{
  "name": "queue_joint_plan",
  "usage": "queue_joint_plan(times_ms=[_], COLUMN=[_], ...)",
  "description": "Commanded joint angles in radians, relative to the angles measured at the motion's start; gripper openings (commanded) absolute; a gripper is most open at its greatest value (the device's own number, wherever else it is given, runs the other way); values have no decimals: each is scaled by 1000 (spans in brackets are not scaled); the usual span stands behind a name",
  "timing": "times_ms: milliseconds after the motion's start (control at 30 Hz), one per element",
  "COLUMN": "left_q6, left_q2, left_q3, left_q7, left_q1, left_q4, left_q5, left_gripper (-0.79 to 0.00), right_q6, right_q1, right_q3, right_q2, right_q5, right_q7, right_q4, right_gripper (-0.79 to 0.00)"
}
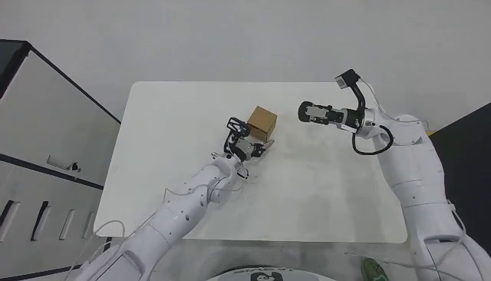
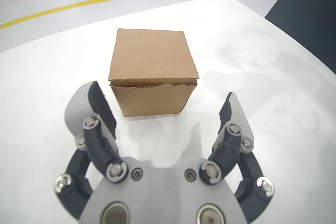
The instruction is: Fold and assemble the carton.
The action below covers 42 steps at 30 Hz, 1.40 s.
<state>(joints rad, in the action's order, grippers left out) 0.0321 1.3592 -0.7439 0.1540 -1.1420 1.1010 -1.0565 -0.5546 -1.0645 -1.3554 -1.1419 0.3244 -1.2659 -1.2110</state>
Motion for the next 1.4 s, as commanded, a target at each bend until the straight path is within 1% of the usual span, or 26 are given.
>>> queue_joint_plan(times_ms=[0,233,400,433,500,533,633,767,867,933,967,1000,1033,1367], left_q6=[-4,-10,-18,-23,-29,-31,-28,1,65,134,152,195,210,210], left_q2=[10,47,69,72,78,81,83,72,52,34,25,15,12,12], left_q3=[9,34,42,42,42,41,32,4,-20,-35,-46,-45,-48,-48], left_q7=[7,48,80,85,94,99,113,134,123,93,78,56,49,49], left_q1=[13,55,74,77,82,82,84,71,46,24,12,0,-5,-5], left_q4=[-28,-123,-174,-183,-198,-204,-215,-197,-149,-117,-106,-101,-101,-101], left_q5=[7,34,43,44,43,44,36,17,-20,-60,-80,-115,-118,-118], left_gripper=[0,0,0,-123,-656,-785,-785,-785,-785,-785,-785,-785,-785,-785], right_q6=[0,0,0,0,0,0,0,0,0,0,0,0,0,0], right_q1=[0,0,0,0,0,0,0,0,0,0,0,0,0,0], right_q3=[0,0,0,0,0,0,0,0,0,0,0,0,0,0], right_q2=[0,0,0,0,0,0,0,0,0,0,0,0,0,0], right_q5=[0,0,0,0,0,0,0,0,0,0,0,0,0,0], right_q7=[0,0,0,0,0,0,0,0,0,0,0,0,0,0], right_q4=[0,0,0,0,0,0,0,0,0,0,0,0,0,0], right_gripper=[0,0,0,0,0,0,0,0,0,0,0,0,0,0])
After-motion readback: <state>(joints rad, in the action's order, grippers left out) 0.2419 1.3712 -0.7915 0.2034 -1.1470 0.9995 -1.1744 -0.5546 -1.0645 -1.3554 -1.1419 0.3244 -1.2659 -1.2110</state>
